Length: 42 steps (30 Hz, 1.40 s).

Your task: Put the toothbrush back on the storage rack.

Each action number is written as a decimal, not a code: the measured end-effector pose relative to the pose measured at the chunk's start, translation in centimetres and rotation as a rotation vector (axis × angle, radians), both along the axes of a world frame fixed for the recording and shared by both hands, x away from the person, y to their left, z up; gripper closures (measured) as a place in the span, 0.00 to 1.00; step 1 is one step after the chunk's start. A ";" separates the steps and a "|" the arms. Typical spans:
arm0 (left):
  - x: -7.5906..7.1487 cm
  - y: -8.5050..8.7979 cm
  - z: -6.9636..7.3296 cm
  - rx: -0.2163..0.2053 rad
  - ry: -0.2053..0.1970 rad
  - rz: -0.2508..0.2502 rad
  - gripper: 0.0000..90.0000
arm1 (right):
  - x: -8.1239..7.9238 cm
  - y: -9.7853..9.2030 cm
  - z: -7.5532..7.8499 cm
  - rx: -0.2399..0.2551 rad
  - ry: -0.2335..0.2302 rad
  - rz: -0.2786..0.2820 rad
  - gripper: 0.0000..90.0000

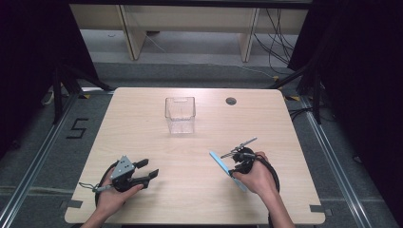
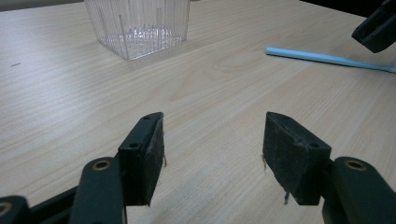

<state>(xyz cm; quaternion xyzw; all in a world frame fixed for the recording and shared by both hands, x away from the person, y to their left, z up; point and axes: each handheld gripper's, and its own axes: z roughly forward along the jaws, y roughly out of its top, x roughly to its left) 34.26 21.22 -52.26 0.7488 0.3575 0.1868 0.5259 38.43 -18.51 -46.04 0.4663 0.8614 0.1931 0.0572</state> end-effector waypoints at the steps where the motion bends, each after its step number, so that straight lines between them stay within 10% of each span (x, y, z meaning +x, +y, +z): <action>1: 0.0 0.0 0.0 -0.001 0.001 0.000 0.43 | 0.1 -0.2 0.1 -0.007 -0.003 0.004 0.68; 13: 0.0 0.0 0.0 -0.001 -0.002 -0.006 0.43 | 1.3 -0.3 1.3 -0.033 0.019 0.080 0.62; 21: -0.1 -0.1 0.1 0.010 0.004 0.001 0.43 | 2.5 0.2 1.2 -0.068 0.142 0.082 0.67; 42: -0.1 -0.1 0.1 0.012 0.003 -0.001 0.43 | 4.3 3.3 -1.0 -0.256 0.253 0.169 0.75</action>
